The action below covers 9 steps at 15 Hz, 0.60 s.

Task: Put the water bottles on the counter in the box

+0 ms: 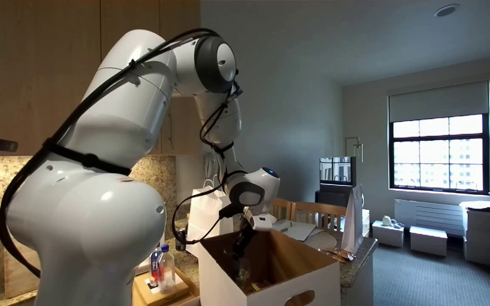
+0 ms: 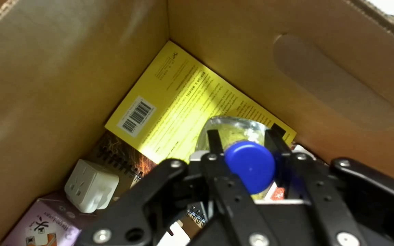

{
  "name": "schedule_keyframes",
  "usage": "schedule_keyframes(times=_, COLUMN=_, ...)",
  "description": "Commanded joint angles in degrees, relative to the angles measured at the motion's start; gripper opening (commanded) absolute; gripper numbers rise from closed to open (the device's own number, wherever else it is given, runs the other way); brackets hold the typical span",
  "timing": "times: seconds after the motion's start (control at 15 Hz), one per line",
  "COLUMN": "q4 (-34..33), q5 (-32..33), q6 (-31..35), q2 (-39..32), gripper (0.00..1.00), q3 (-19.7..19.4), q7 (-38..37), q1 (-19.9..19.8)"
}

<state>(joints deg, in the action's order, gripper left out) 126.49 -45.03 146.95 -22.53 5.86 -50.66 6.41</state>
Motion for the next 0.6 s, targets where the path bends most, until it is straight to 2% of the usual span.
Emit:
schedule_keyframes(times=0.0, q4=-0.52, q5=-1.58, q6=-1.57, q2=0.33, gripper=0.62, q3=0.21, q7=1.94, q1=-0.42)
schedule_keyframes(times=0.13, q4=-0.82, q5=-1.5, q6=-1.96, q2=0.44, gripper=0.65, q3=0.19, q7=1.86, q1=-0.41)
schedule_keyframes(times=0.53, q4=0.45, q5=-1.27, q6=-1.54, q2=3.78, gripper=0.99, q3=0.54, q7=1.94, q1=0.46)
